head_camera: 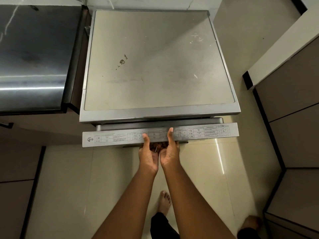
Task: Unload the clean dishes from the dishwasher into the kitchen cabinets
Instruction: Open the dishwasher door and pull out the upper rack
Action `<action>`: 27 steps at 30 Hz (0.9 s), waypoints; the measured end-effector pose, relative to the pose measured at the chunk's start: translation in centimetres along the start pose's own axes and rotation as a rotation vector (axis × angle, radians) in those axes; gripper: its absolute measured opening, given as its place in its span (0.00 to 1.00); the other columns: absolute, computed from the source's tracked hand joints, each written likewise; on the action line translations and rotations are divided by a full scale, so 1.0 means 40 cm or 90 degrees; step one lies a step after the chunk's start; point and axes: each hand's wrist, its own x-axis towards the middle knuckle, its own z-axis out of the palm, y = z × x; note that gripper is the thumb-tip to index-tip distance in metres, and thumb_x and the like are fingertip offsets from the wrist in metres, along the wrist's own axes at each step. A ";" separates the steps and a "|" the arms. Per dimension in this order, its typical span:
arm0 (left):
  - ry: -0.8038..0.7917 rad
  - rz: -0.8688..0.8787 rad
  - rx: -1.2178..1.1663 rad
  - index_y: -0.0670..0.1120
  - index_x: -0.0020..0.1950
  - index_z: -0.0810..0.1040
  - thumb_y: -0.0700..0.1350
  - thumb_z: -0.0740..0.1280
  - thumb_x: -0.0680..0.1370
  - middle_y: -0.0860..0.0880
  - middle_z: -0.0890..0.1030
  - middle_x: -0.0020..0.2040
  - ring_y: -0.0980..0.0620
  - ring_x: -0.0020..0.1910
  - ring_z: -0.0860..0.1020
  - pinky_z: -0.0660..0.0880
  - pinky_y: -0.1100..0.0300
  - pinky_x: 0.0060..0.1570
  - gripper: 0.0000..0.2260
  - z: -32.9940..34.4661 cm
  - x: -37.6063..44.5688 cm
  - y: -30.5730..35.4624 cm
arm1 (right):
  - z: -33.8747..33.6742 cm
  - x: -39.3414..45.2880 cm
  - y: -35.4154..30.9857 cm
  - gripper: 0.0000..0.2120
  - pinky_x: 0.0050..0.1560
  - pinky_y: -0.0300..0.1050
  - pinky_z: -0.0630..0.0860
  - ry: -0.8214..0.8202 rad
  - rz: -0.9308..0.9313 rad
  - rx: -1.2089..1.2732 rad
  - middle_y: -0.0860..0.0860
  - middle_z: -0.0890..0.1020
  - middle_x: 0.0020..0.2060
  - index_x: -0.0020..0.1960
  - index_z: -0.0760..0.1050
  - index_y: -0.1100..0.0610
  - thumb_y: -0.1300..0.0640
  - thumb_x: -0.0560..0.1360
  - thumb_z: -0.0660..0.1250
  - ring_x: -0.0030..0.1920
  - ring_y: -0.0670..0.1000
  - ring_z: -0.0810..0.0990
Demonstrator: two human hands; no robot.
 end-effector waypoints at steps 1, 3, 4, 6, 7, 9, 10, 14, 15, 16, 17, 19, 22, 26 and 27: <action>0.006 0.001 0.013 0.39 0.66 0.74 0.57 0.67 0.77 0.38 0.80 0.61 0.42 0.60 0.80 0.75 0.47 0.63 0.26 -0.018 -0.014 -0.006 | -0.013 -0.010 0.004 0.37 0.57 0.57 0.81 -0.002 -0.005 0.006 0.54 0.83 0.59 0.68 0.74 0.52 0.35 0.65 0.78 0.57 0.56 0.84; 0.020 -0.019 0.055 0.40 0.66 0.75 0.55 0.67 0.77 0.39 0.81 0.61 0.43 0.59 0.80 0.77 0.51 0.59 0.23 -0.059 -0.040 -0.012 | -0.040 -0.042 0.011 0.37 0.59 0.57 0.80 -0.007 -0.007 0.007 0.53 0.83 0.60 0.68 0.74 0.52 0.36 0.66 0.78 0.58 0.55 0.84; 0.024 -0.028 0.071 0.40 0.65 0.75 0.54 0.67 0.78 0.39 0.81 0.60 0.43 0.59 0.80 0.78 0.52 0.57 0.23 -0.082 -0.059 -0.014 | -0.055 -0.069 0.020 0.37 0.58 0.56 0.81 -0.005 -0.004 0.007 0.53 0.83 0.60 0.68 0.74 0.53 0.36 0.66 0.77 0.58 0.54 0.84; 0.027 -0.050 0.101 0.39 0.65 0.76 0.53 0.68 0.77 0.40 0.82 0.57 0.43 0.57 0.81 0.78 0.52 0.56 0.22 -0.110 -0.082 -0.011 | -0.079 -0.103 0.032 0.35 0.57 0.53 0.82 0.010 -0.002 -0.005 0.53 0.83 0.60 0.68 0.73 0.54 0.37 0.68 0.76 0.58 0.52 0.84; 0.034 -0.063 0.117 0.39 0.65 0.75 0.54 0.68 0.77 0.40 0.82 0.56 0.43 0.56 0.82 0.78 0.50 0.56 0.23 -0.131 -0.099 -0.009 | -0.090 -0.127 0.044 0.34 0.56 0.51 0.82 0.013 -0.004 -0.009 0.53 0.83 0.60 0.69 0.73 0.54 0.38 0.70 0.75 0.58 0.52 0.83; 0.073 -0.075 0.121 0.41 0.65 0.74 0.58 0.70 0.75 0.40 0.81 0.56 0.42 0.56 0.81 0.79 0.49 0.55 0.26 -0.183 -0.126 0.001 | -0.106 -0.168 0.060 0.30 0.59 0.52 0.81 0.027 -0.004 -0.001 0.54 0.82 0.61 0.69 0.73 0.56 0.42 0.73 0.74 0.60 0.53 0.82; 0.110 -0.076 0.118 0.43 0.65 0.73 0.61 0.70 0.73 0.40 0.79 0.57 0.42 0.56 0.80 0.80 0.48 0.52 0.29 -0.210 -0.128 0.008 | -0.111 -0.182 0.063 0.28 0.61 0.54 0.80 0.042 -0.005 0.015 0.55 0.82 0.61 0.68 0.73 0.57 0.46 0.74 0.74 0.60 0.54 0.82; 0.215 -0.039 0.075 0.50 0.66 0.71 0.69 0.70 0.68 0.41 0.73 0.62 0.42 0.60 0.75 0.79 0.47 0.46 0.34 -0.352 -0.156 0.086 | -0.130 -0.242 0.091 0.24 0.56 0.53 0.81 0.085 -0.032 0.061 0.56 0.84 0.57 0.64 0.77 0.59 0.51 0.72 0.77 0.56 0.54 0.84; 0.224 -0.036 0.061 0.50 0.67 0.70 0.68 0.70 0.68 0.40 0.73 0.63 0.41 0.61 0.75 0.79 0.45 0.49 0.34 -0.381 -0.160 0.109 | -0.131 -0.252 0.094 0.25 0.53 0.51 0.82 0.091 -0.042 0.056 0.55 0.85 0.55 0.63 0.78 0.59 0.49 0.71 0.77 0.54 0.53 0.84; 0.226 -0.033 0.055 0.50 0.66 0.70 0.68 0.70 0.69 0.40 0.72 0.64 0.41 0.61 0.75 0.78 0.44 0.51 0.33 -0.409 -0.165 0.129 | -0.132 -0.262 0.096 0.24 0.52 0.50 0.83 0.098 -0.049 0.048 0.54 0.85 0.53 0.60 0.78 0.59 0.48 0.70 0.78 0.53 0.53 0.84; 0.218 -0.030 0.062 0.50 0.65 0.71 0.67 0.70 0.69 0.39 0.73 0.64 0.40 0.61 0.75 0.78 0.44 0.53 0.31 -0.438 -0.175 0.146 | -0.135 -0.275 0.103 0.23 0.52 0.51 0.83 0.107 -0.048 0.041 0.54 0.85 0.52 0.57 0.78 0.59 0.47 0.69 0.79 0.52 0.53 0.84; 0.178 -0.034 0.100 0.49 0.58 0.74 0.65 0.70 0.71 0.39 0.75 0.63 0.41 0.60 0.77 0.78 0.45 0.53 0.25 -0.479 -0.184 0.169 | -0.147 -0.280 0.104 0.21 0.53 0.52 0.82 0.126 -0.033 0.026 0.55 0.84 0.49 0.51 0.77 0.58 0.45 0.68 0.79 0.50 0.54 0.84; 0.145 -0.029 0.169 0.48 0.51 0.77 0.64 0.70 0.71 0.41 0.79 0.61 0.43 0.57 0.80 0.79 0.48 0.48 0.21 -0.539 -0.194 0.175 | -0.169 -0.294 0.128 0.21 0.54 0.54 0.82 0.156 -0.012 0.020 0.56 0.83 0.47 0.47 0.74 0.58 0.46 0.67 0.80 0.49 0.56 0.84; 0.179 -0.013 0.194 0.45 0.49 0.77 0.62 0.73 0.71 0.41 0.81 0.54 0.44 0.52 0.82 0.81 0.47 0.46 0.21 -0.604 -0.198 0.148 | -0.212 -0.308 0.187 0.18 0.56 0.56 0.81 0.202 -0.021 0.017 0.55 0.82 0.47 0.46 0.74 0.57 0.51 0.68 0.80 0.50 0.55 0.83; 0.190 -0.014 0.194 0.44 0.48 0.77 0.60 0.73 0.71 0.40 0.82 0.52 0.43 0.51 0.82 0.81 0.46 0.47 0.21 -0.618 -0.200 0.137 | -0.224 -0.313 0.199 0.16 0.56 0.56 0.81 0.206 -0.024 0.021 0.54 0.82 0.47 0.46 0.73 0.57 0.53 0.69 0.79 0.50 0.55 0.83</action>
